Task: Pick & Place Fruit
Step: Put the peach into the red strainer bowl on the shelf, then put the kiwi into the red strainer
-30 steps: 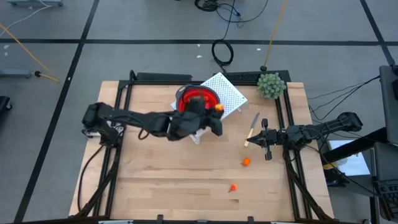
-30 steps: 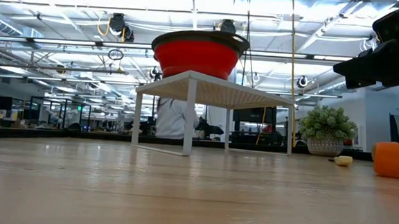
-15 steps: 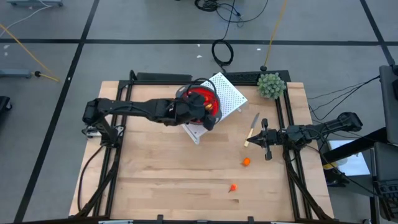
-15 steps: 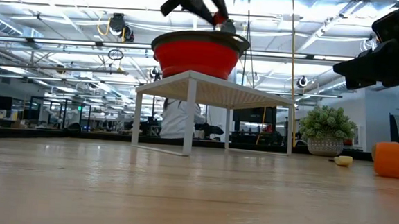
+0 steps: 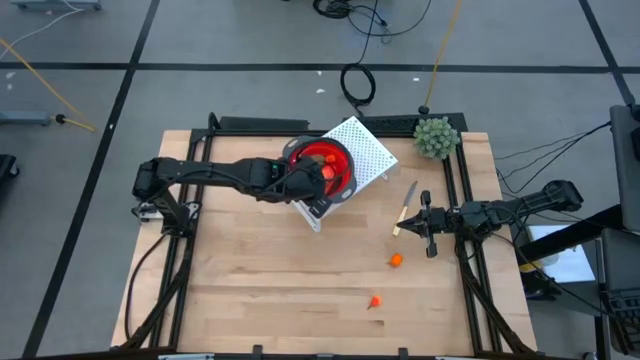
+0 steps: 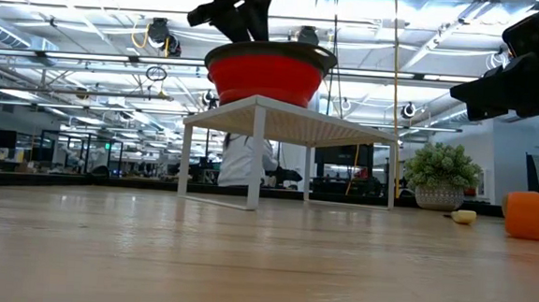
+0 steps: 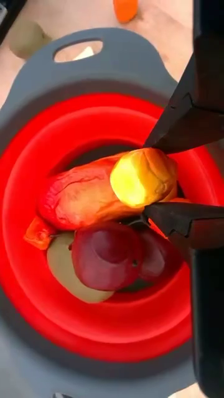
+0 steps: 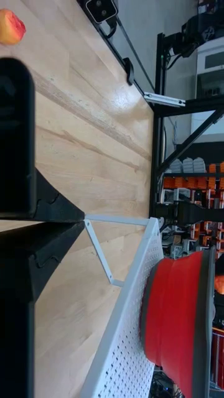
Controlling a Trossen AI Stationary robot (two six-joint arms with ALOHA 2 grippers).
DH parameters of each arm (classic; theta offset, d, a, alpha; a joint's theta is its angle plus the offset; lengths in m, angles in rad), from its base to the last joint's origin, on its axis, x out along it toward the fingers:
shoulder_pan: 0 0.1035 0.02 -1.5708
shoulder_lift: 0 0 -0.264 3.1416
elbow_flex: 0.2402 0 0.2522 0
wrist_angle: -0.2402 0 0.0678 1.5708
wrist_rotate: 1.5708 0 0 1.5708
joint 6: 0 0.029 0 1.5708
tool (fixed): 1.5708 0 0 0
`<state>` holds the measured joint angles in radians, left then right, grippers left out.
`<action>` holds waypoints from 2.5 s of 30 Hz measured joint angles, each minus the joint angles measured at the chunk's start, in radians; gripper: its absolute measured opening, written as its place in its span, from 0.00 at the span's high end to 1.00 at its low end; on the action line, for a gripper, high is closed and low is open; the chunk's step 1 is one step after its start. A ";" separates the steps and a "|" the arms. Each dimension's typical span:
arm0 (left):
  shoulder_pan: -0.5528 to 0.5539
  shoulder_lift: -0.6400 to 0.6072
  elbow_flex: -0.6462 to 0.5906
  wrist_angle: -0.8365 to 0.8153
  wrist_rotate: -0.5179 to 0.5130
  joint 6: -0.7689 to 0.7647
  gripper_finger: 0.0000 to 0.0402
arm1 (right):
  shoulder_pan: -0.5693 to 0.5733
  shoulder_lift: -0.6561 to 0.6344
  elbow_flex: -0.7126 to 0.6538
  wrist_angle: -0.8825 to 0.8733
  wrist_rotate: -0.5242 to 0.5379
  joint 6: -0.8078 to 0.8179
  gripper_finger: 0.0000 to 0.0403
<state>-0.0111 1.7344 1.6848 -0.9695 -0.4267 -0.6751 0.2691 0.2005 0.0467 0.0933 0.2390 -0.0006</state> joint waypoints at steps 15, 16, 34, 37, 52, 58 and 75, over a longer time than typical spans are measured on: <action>0.044 0.000 0.000 0.001 0.122 0.052 0.70 | 0.000 0.000 0.000 0.000 0.000 0.000 1.00; 0.046 0.000 0.000 0.001 0.127 0.052 0.70 | 0.000 0.000 0.000 0.000 0.000 0.000 1.00; 0.050 -0.010 0.000 0.001 0.132 0.196 0.42 | 0.000 0.000 0.000 0.037 -0.003 0.053 1.00; 0.056 -0.034 0.007 0.003 0.131 0.197 0.41 | 0.000 0.000 0.000 0.090 -0.004 0.110 1.00; 0.059 -0.197 0.011 0.047 0.130 0.360 0.44 | 0.000 0.001 0.000 0.362 0.241 0.059 1.00; 0.057 -0.204 0.011 0.045 0.137 0.405 0.46 | 0.000 0.001 0.000 0.420 0.232 0.068 1.00; 0.039 -0.208 -0.064 0.185 0.169 0.442 0.62 | 0.000 0.004 0.046 0.140 0.122 0.068 1.00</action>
<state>0.0278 1.5266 1.6212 -0.7840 -0.2572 -0.2332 0.2691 0.2048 0.0929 0.2333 0.3606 0.0673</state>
